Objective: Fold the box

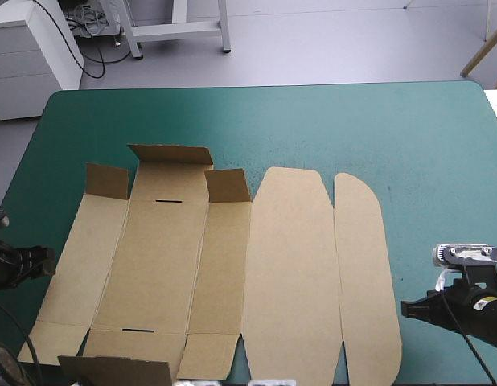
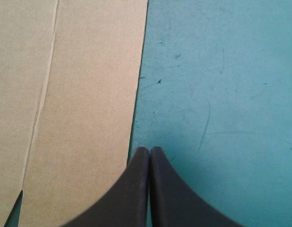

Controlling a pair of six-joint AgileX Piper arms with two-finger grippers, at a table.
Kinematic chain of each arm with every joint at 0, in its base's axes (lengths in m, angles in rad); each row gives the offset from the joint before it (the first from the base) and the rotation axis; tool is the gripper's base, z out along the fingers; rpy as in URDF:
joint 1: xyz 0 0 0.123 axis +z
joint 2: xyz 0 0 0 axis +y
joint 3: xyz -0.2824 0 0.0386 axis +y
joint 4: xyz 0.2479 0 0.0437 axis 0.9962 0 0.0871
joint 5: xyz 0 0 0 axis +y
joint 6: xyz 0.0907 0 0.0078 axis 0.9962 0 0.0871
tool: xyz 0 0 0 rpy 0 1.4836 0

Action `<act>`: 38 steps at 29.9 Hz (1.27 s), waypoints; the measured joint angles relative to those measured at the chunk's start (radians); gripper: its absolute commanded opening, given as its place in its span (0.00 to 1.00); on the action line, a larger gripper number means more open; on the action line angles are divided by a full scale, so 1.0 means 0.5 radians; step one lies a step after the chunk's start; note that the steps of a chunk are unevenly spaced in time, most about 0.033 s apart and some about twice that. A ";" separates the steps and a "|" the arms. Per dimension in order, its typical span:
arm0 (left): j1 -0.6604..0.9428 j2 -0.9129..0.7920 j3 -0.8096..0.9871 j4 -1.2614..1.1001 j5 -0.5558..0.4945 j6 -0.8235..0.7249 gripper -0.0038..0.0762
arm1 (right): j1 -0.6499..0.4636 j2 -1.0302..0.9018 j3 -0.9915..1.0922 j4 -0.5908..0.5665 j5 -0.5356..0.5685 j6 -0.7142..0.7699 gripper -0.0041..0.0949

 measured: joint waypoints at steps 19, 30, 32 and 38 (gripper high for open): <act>0.000 0.415 0.000 -0.016 0.234 0.364 0.62 | 0.000 0.000 0.000 0.000 0.000 -0.002 0.02; 0.004 0.478 0.014 -0.220 0.257 0.469 0.61 | 0.000 0.000 0.000 -0.004 0.003 -0.002 0.02; 0.009 0.473 0.053 -0.249 0.237 0.473 0.61 | 0.000 0.000 0.000 -0.010 0.001 -0.002 0.02; 0.028 0.435 0.155 -0.393 0.192 0.521 0.61 | 0.000 0.000 0.000 -0.024 0.000 -0.002 0.02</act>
